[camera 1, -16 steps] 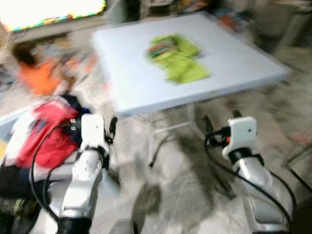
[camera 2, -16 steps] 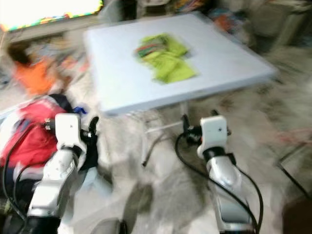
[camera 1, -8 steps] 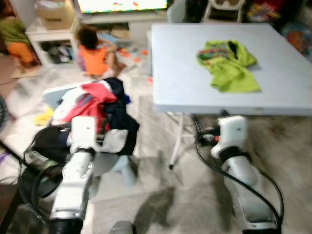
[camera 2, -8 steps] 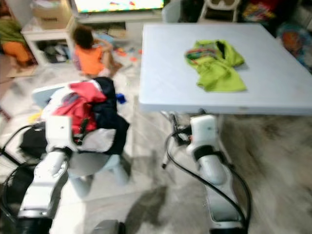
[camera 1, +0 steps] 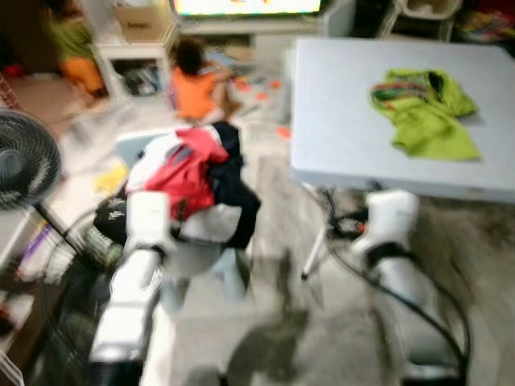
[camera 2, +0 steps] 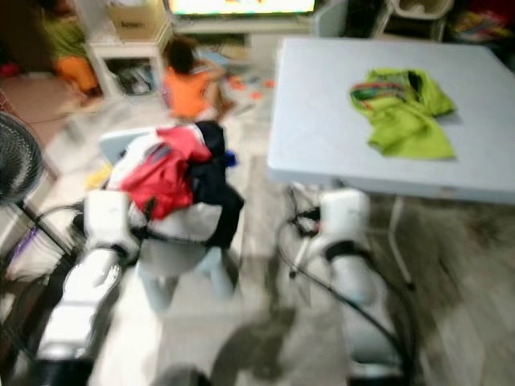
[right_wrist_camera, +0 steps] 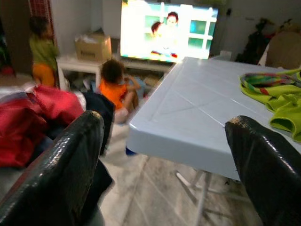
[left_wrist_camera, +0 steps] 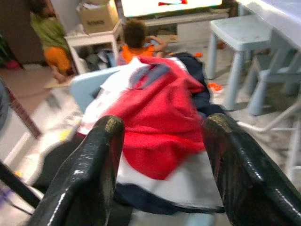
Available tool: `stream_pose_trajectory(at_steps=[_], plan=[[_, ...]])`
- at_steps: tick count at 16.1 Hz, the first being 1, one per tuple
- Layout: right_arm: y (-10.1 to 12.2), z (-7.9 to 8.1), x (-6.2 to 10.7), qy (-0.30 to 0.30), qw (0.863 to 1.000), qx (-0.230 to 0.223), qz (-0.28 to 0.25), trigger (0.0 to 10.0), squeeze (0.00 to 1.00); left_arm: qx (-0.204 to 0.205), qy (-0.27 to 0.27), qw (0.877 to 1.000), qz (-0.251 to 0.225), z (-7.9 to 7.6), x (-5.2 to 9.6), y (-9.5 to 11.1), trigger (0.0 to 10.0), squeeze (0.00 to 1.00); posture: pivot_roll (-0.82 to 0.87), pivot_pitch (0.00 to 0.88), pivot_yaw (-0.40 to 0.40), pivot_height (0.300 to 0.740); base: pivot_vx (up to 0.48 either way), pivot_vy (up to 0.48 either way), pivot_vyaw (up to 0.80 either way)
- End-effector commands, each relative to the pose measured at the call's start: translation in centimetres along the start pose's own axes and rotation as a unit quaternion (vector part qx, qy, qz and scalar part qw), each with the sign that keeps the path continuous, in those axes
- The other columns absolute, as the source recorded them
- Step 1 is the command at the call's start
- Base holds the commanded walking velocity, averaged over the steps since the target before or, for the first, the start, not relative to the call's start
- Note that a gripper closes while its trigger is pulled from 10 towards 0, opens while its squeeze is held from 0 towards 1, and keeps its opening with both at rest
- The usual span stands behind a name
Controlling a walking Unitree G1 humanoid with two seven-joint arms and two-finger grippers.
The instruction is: Hang hanger
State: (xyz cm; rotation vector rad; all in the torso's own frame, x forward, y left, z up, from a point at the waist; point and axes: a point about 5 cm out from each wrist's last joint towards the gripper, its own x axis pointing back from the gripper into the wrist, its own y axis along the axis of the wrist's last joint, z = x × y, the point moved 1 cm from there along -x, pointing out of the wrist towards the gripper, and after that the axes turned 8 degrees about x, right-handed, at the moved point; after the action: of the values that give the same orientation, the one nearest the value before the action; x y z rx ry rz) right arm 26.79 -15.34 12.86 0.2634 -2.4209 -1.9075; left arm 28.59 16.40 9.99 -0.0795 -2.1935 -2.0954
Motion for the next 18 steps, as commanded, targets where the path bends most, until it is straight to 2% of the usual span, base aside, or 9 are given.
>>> stream_pose_trajectory(at_steps=[1, 4, 7, 18], plan=[[-0.2, -0.6, 0.1, -0.009, 1.000, 0.002, 0.004, 10.0, 0.00, 0.000, -0.006, 1.000, -0.003, -0.4, 0.1, 0.1, 10.0, 0.00, 0.01, 0.000, 0.016, 0.740, 0.000, 0.480, 0.00], [-0.2, -0.7, 0.1, -0.010, 1.000, 0.002, 0.004, 10.0, 0.00, 0.017, -0.049, 0.998, -0.021, -0.9, 0.4, 0.8, 10.0, 0.00, 0.01, 0.000, 0.018, 0.740, 0.000, 0.140, 0.00], [-0.2, -0.7, 0.1, -0.010, 1.000, 0.004, 0.004, 10.0, 0.00, 0.036, -0.068, 0.997, -0.028, -1.1, 0.4, 1.1, 10.0, 0.00, 0.01, 0.000, 0.019, 0.740, 0.000, 0.000, 0.00], [-0.1, -0.3, -0.1, 0.009, 1.000, 0.017, -0.002, 10.0, 0.00, 0.048, -0.082, 0.995, -0.027, -1.5, 0.6, 1.0, 10.0, 0.00, 0.01, 0.000, 0.013, 0.740, 0.343, 0.000, 0.04]])
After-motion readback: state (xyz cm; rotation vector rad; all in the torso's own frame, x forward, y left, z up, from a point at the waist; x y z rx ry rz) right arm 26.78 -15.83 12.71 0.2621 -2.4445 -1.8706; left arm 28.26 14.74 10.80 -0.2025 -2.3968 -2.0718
